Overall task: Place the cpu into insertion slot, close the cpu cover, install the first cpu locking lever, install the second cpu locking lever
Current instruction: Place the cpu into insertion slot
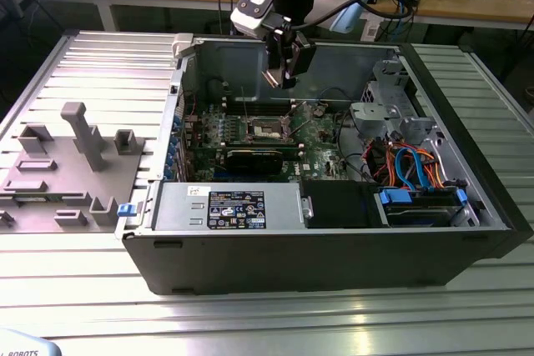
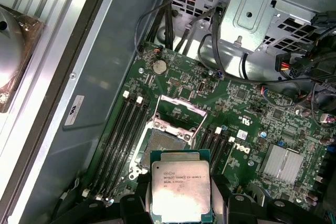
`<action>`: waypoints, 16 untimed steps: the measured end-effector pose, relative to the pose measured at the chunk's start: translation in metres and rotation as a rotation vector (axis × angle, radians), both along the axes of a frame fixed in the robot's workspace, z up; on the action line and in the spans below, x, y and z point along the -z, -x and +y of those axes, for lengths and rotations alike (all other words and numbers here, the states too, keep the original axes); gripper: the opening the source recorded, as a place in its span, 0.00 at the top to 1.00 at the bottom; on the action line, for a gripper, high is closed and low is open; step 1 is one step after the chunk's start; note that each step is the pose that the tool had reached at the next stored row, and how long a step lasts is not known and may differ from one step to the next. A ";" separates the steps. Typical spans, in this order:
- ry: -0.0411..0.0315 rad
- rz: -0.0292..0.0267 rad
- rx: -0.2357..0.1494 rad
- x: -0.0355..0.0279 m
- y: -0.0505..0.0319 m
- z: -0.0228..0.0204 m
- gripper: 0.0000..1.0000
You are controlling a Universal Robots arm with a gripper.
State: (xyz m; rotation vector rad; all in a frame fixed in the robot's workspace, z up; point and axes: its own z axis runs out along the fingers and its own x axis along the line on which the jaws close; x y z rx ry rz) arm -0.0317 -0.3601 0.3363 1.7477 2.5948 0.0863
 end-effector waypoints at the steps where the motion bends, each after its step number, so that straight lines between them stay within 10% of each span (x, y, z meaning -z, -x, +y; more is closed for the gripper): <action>1: 0.0000 0.0000 0.001 0.0000 0.0000 0.0000 0.46; 16: 0.0000 0.0000 0.010 0.0000 0.0000 0.0000 0.46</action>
